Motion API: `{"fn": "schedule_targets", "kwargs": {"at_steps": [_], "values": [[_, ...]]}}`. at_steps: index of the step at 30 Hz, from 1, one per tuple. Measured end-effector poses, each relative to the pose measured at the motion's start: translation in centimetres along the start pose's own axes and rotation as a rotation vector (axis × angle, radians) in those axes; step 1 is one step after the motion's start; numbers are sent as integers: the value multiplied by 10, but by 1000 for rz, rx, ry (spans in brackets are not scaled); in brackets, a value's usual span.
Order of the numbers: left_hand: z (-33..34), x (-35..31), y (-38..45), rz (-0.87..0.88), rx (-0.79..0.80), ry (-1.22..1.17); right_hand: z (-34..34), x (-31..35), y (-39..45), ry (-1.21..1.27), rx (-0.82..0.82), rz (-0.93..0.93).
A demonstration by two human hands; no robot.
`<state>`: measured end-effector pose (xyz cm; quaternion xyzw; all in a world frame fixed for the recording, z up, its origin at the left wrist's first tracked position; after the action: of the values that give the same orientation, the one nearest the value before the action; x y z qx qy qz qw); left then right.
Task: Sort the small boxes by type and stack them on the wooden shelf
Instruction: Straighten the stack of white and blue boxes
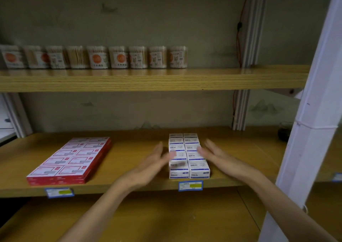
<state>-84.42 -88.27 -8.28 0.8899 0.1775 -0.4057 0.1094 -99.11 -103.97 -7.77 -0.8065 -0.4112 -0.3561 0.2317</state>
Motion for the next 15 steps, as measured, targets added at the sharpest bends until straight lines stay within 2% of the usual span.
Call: {"fn": "schedule_targets", "kwargs": {"at_steps": [2,4,6,8,15], "values": [[-13,1,16,-37,-204,-496,-5,0,13,217,-102,63],[-18,-2,30,-16,-373,-818,-2,-1,29,425,-171,90],[-18,-12,39,12,-448,-877,2,0,45,576,-204,95],[-13,-20,45,-1,-452,-856,6,3,55,654,-190,98],[3,-33,48,-52,-360,-878,12,-7,76,501,-138,125]]}}
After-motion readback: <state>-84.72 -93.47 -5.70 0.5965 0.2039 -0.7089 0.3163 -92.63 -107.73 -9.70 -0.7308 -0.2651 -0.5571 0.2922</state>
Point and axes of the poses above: each hand's wrist, its own y-axis towards the middle knuckle, its own z-axis out of the palm, x = y × z, the point moved 7 cm from there along y, towards the middle knuckle, and after that the axes turned 4 degrees about z, right-handed, at the moved point
